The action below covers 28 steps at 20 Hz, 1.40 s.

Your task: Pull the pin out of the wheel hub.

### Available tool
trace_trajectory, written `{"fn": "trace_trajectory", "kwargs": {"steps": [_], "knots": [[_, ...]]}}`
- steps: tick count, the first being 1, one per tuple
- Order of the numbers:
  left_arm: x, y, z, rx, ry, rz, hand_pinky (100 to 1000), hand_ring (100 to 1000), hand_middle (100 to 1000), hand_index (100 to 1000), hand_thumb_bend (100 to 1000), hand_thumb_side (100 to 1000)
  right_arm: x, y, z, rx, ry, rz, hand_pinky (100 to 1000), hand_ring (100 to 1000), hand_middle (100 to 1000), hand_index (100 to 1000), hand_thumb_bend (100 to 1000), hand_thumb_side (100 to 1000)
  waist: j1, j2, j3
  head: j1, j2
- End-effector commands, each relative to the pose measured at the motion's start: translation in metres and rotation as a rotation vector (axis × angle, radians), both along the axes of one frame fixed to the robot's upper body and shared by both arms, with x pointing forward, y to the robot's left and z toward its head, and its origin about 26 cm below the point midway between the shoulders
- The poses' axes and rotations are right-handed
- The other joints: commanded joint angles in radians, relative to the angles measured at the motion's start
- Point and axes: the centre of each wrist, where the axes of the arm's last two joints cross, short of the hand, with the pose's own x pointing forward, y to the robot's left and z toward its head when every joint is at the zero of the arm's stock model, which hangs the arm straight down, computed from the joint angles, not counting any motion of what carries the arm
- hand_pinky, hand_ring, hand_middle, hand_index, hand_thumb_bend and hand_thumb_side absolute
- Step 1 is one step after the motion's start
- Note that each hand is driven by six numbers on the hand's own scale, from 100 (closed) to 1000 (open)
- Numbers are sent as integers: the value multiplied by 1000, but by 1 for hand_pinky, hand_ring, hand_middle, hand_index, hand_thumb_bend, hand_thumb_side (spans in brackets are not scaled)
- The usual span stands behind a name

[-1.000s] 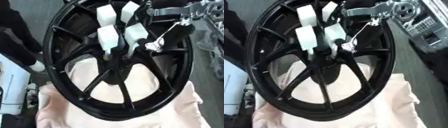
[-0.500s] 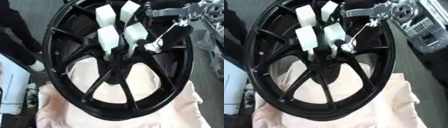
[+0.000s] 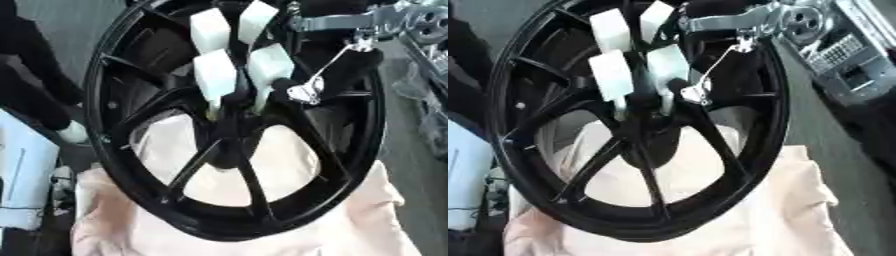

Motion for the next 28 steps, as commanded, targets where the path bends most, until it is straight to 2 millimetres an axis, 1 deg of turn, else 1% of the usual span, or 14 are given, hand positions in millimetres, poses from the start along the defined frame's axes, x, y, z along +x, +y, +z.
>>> {"fn": "trace_trajectory", "kwargs": {"steps": [1, 2, 3, 4, 5, 6, 9, 15, 16, 17, 19, 21, 24, 28], "knots": [[-1, 2, 13, 24, -33, 0, 637, 771, 658, 712, 327, 641, -2, -4, 8, 36, -17, -11, 625, 608, 556, 703, 100, 219, 4, -16, 1, -4, -1], [-1, 2, 13, 23, -33, 0, 637, 771, 658, 712, 327, 640, -2, -4, 9, 44, -17, -13, 619, 600, 542, 689, 100, 192, 3, -16, 1, -4, -1], [-1, 2, 13, 24, -32, 0, 637, 771, 658, 712, 327, 640, -2, -5, 10, 53, -17, -14, 619, 600, 542, 689, 100, 192, 3, -16, 1, -5, -1], [-1, 2, 13, 24, -32, 1, 637, 771, 657, 712, 326, 640, -3, -6, 11, 63, -18, -16, 608, 582, 520, 664, 100, 182, 3, -17, 0, -5, -2], [-1, 2, 13, 24, -31, 1, 637, 771, 657, 711, 326, 640, -3, -6, 11, 73, -18, -19, 591, 554, 478, 616, 100, 168, 3, -17, 0, -5, -2], [-1, 3, 12, 23, -30, 1, 637, 771, 656, 711, 326, 640, -4, -7, 13, 91, -21, -21, 589, 551, 473, 611, 100, 167, 3, -18, -1, -5, -2], [-1, 3, 12, 23, -30, 4, 637, 770, 655, 711, 327, 639, -10, -9, 19, 146, -36, -26, 557, 518, 406, 535, 100, 159, 3, -20, -3, -5, -1], [-1, 3, 12, 20, -32, 7, 638, 769, 653, 711, 329, 637, -23, -13, 31, 219, -17, -30, 528, 485, 358, 482, 100, 167, 3, -24, -5, -9, -3], [-1, 4, 12, 19, -31, 8, 638, 769, 652, 711, 329, 637, -25, -15, 34, 229, -10, -31, 526, 483, 355, 477, 100, 342, 3, -24, -5, -9, -3], [-1, 4, 12, 19, -31, 8, 638, 769, 652, 711, 329, 637, -27, -17, 37, 240, -3, -34, 525, 482, 352, 475, 100, 174, 2, -25, -6, -10, -4], [-1, 4, 11, 20, -29, 9, 638, 769, 652, 711, 329, 637, -31, -24, 44, 263, 12, -37, 523, 480, 352, 476, 100, 184, 2, -25, -7, -9, -5], [-2, 4, 11, 18, -29, 12, 638, 769, 651, 711, 331, 636, -36, -36, 51, 297, 29, -51, 520, 478, 351, 476, 100, 201, 2, -26, -9, -10, -7], [-2, 6, 10, 18, -26, 17, 638, 768, 651, 711, 331, 637, -43, -63, 60, 389, 54, -104, 518, 476, 351, 476, 100, 213, 3, -27, -15, -7, -14], [-3, 8, 10, 17, -27, 26, 638, 768, 651, 711, 331, 637, -52, -112, 62, 557, 38, -243, 516, 473, 350, 476, 100, 243, 9, -23, -29, 8, -33]]}}
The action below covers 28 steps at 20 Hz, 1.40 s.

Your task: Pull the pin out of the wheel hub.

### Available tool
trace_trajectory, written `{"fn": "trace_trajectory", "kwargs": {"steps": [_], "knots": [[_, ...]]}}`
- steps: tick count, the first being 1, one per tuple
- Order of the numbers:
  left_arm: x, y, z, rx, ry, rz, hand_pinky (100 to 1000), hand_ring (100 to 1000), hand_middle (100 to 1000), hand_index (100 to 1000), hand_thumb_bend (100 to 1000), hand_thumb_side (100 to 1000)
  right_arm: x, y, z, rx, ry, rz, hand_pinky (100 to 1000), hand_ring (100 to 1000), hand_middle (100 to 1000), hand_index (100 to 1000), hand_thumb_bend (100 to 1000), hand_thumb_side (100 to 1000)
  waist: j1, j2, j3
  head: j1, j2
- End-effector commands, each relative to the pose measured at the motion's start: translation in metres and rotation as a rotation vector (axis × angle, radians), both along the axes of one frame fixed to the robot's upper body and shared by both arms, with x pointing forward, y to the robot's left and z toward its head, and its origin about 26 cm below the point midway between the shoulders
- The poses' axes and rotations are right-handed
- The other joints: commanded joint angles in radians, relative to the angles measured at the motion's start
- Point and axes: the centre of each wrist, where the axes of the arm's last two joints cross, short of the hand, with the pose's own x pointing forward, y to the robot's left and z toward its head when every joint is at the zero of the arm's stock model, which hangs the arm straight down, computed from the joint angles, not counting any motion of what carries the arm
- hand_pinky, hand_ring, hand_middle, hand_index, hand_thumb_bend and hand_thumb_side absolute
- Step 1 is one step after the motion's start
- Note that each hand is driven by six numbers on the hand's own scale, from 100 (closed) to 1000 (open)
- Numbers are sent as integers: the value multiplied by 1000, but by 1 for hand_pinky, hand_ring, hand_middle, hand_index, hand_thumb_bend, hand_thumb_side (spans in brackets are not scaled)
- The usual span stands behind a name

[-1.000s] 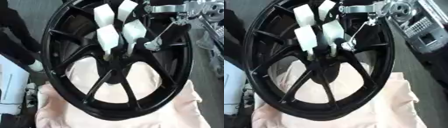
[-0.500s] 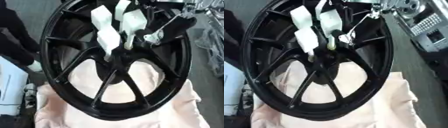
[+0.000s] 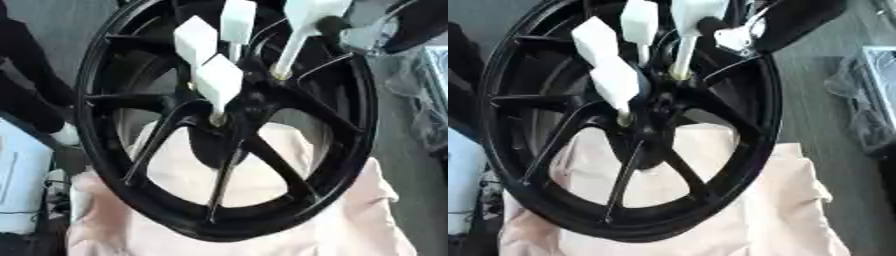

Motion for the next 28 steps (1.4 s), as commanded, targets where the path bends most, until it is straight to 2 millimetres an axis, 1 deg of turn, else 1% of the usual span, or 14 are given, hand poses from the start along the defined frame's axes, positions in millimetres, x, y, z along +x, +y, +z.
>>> {"fn": "trace_trajectory", "kwargs": {"steps": [1, 4, 7, 11, 12, 13, 14, 16, 17, 18, 19, 21, 24, 28], "knots": [[-3, 8, 10, 19, -30, 23, 639, 768, 652, 711, 331, 637, -18, -40, 19, 118, -71, -123, 516, 472, 350, 476, 100, 254, 8, -21, -7, 16, -29], [-4, 9, 10, 18, -32, 30, 639, 767, 651, 711, 331, 637, -28, -73, 15, 241, -112, -244, 516, 472, 350, 476, 100, 279, 15, -15, -17, 31, -52], [-5, 11, 10, 16, -34, 41, 639, 767, 651, 711, 331, 637, -36, -106, 1, 343, -159, -387, 519, 473, 351, 478, 100, 298, 22, -8, -29, 44, -74], [-6, 13, 11, 13, -40, 52, 639, 766, 651, 711, 329, 637, -45, -144, -34, 426, -207, -594, 534, 484, 365, 493, 100, 293, 30, 0, -44, 58, -94], [-6, 13, 11, 12, -41, 54, 639, 766, 651, 711, 329, 637, -47, -150, -43, 435, -219, -637, 543, 491, 375, 502, 100, 287, 32, 1, -46, 62, -96], [-6, 13, 11, 12, -43, 55, 639, 766, 651, 711, 329, 637, -49, -156, -52, 441, -228, -679, 557, 510, 406, 532, 100, 275, 34, 2, -49, 64, -97], [-6, 13, 11, 11, -44, 56, 639, 766, 651, 711, 329, 638, -52, -162, -63, 445, -232, -722, 567, 524, 428, 554, 100, 265, 35, 4, -51, 66, -98], [-6, 14, 11, 9, -45, 60, 639, 766, 651, 711, 330, 638, -57, -171, -83, 427, -238, -809, 623, 611, 526, 668, 100, 228, 38, 5, -53, 66, -98], [-6, 14, 11, 9, -46, 60, 639, 765, 651, 711, 331, 639, -59, -175, -91, 411, -242, -842, 705, 733, 688, 799, 100, 195, 38, 6, -54, 65, -96], [-6, 14, 11, 8, -46, 61, 640, 765, 651, 712, 331, 639, -62, -177, -100, 391, -242, -869, 771, 801, 780, 856, 100, 168, 39, 6, -54, 63, -93], [-6, 14, 11, 7, -45, 61, 640, 765, 651, 712, 332, 639, -64, -180, -108, 375, -237, -891, 819, 845, 828, 889, 100, 142, 39, 6, -54, 60, -90], [-6, 14, 11, 6, -46, 62, 640, 765, 651, 712, 333, 640, -68, -184, -123, 347, -225, -936, 843, 866, 844, 909, 100, 133, 38, 6, -54, 60, -86], [-6, 14, 12, 4, -47, 62, 640, 764, 651, 712, 334, 640, -72, -192, -139, 337, -199, -1013, 845, 866, 839, 908, 100, 138, 39, 7, -54, 65, -79], [-6, 14, 12, 4, -47, 60, 640, 764, 651, 711, 335, 639, -73, -198, -146, 357, -182, -1059, 837, 857, 834, 908, 100, 141, 39, 6, -54, 70, -74]]}}
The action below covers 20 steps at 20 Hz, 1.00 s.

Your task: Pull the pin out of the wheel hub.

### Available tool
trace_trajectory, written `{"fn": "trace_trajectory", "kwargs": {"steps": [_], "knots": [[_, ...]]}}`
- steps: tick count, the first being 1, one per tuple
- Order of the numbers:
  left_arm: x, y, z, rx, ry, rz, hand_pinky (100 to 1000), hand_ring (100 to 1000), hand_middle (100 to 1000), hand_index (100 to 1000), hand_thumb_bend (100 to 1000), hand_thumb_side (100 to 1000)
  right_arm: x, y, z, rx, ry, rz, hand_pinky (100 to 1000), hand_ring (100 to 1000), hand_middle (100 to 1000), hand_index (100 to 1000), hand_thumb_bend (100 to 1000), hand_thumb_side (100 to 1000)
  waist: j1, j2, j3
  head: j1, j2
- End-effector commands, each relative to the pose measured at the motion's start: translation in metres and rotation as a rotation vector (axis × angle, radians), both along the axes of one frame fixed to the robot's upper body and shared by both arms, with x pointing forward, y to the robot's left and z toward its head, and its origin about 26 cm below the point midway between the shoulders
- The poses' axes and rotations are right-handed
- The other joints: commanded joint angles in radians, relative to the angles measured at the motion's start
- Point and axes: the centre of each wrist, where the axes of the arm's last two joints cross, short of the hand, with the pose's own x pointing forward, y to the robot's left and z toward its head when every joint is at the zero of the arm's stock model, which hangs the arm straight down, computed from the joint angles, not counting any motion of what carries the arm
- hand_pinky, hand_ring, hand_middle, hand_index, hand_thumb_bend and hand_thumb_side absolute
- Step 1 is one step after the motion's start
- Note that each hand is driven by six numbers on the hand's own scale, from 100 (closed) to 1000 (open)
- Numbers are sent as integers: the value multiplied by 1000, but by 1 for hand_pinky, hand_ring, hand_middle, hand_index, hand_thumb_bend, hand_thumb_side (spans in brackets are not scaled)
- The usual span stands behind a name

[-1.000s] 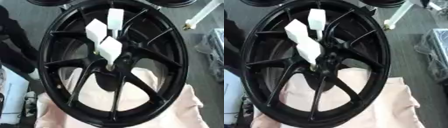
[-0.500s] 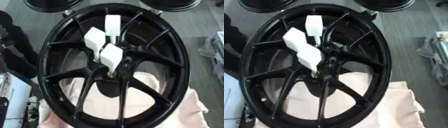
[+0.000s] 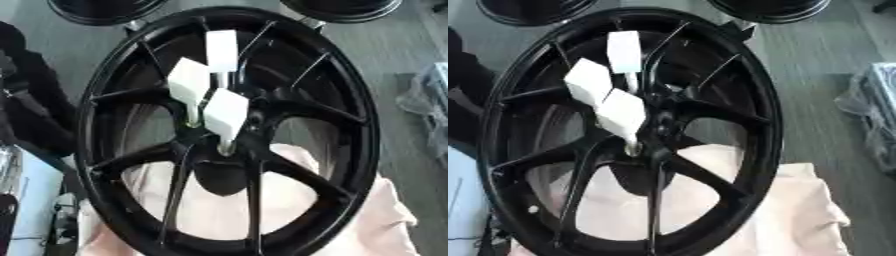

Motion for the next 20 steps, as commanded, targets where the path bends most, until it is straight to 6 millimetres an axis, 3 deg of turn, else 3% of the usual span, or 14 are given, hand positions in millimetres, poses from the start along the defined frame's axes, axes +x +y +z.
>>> {"fn": "trace_trajectory", "kwargs": {"steps": [1, 7, 9, 11, 14, 20], "knots": [[-2, 5, 13, 25, -33, 9, 640, 763, 651, 711, 335, 639, -1, -5, 6, -10, -22, -33, 832, 852, 832, 908, 100, 142, -1, -15, -1, 5, 2], [-2, 4, 13, 25, -33, 4, 640, 762, 650, 711, 335, 639, 2, -4, 11, 15, -49, -33, 820, 839, 823, 904, 100, 163, -3, -16, 3, 4, 6], [-2, 4, 13, 25, -32, 3, 640, 762, 650, 711, 335, 639, 4, -3, 14, 34, -71, -44, 793, 806, 790, 888, 100, 221, -3, -17, 4, 5, 6], [-2, 3, 13, 25, -31, 1, 640, 762, 650, 711, 334, 638, 7, 1, 20, 71, -125, -50, 780, 777, 739, 848, 100, 486, -3, -18, 5, 4, 7], [-1, 2, 12, 25, -30, -5, 639, 761, 649, 710, 333, 638, 14, 11, 29, 168, -236, -3, 768, 755, 718, 829, 100, 579, -2, -20, 10, 1, 7], [1, -4, 12, 22, -36, -23, 639, 760, 649, 710, 334, 635, 41, 20, 35, 380, -402, 180, 779, 756, 730, 836, 100, 597, 3, -24, 25, -3, -2]]}}
